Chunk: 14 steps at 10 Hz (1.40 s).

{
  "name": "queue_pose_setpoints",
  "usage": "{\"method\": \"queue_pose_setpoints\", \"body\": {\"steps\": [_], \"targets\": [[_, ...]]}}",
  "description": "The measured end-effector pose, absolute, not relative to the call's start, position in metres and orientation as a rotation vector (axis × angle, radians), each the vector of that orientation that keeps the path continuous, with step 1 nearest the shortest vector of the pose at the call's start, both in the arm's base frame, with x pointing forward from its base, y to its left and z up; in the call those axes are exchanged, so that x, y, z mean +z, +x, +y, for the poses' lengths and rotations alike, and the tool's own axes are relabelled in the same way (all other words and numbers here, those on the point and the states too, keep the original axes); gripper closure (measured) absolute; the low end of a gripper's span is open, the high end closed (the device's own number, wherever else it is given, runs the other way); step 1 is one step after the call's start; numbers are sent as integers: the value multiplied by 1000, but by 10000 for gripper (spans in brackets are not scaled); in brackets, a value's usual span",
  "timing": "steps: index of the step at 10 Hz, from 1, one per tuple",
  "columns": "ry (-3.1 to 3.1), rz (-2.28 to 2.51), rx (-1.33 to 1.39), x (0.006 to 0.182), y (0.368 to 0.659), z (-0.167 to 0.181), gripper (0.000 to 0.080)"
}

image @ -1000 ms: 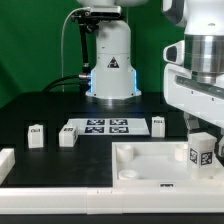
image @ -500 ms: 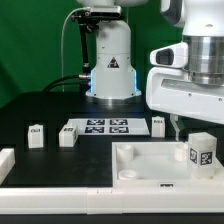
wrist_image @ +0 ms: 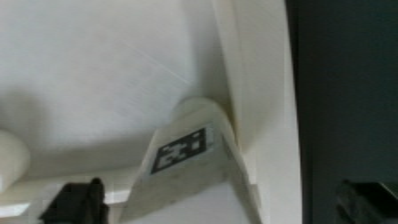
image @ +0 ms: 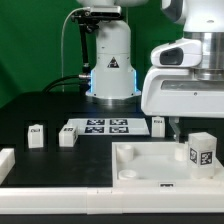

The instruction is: Assemble one leg

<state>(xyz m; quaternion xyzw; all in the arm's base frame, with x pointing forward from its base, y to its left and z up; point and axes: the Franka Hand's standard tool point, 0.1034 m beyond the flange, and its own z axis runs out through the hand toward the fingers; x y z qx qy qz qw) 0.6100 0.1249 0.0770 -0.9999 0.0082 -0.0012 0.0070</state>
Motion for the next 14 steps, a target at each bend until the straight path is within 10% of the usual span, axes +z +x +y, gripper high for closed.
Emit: {"method": "queue_pose_setpoints", "body": {"steps": [5,9,14], "targets": [[-3114,-380,-4,76,611,119,150],[-3115,-377,-3,76,611,118,509],[-3135,65,-8,75,611,121,509]]}}
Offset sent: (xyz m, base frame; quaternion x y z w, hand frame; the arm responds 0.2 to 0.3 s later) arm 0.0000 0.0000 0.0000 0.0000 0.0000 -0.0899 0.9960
